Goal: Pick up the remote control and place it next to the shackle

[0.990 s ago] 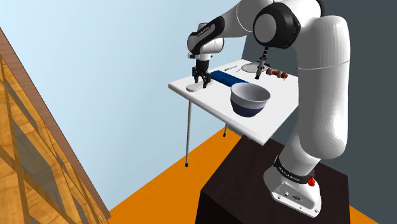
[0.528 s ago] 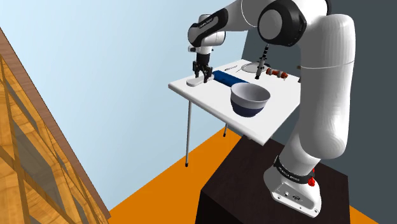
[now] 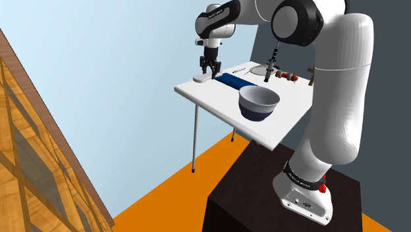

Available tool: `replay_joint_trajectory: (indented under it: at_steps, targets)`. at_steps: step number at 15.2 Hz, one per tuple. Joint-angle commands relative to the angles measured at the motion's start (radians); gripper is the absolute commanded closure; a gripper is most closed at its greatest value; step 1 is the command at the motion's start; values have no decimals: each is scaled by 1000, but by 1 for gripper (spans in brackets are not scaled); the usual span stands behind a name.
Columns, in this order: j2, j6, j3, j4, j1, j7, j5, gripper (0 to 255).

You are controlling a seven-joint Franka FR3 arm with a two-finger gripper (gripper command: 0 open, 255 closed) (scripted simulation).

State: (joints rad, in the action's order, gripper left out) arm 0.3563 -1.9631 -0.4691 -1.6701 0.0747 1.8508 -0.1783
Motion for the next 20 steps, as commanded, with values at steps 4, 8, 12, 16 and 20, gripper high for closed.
replay_joint_trajectory:
  at_steps: [4, 8, 12, 16, 20]
  targets:
    - [-17, 61, -5, 46, 0, -8, 11, 255]
    - [-40, 84, -14, 48, -8, 6, 20, 255]
    - [-97, 60, -46, -31, -43, 76, 40, 255]
    - [-140, 44, -79, -88, -84, 151, 56, 255]
    - [-167, 35, -114, -124, -131, 231, 67, 255]
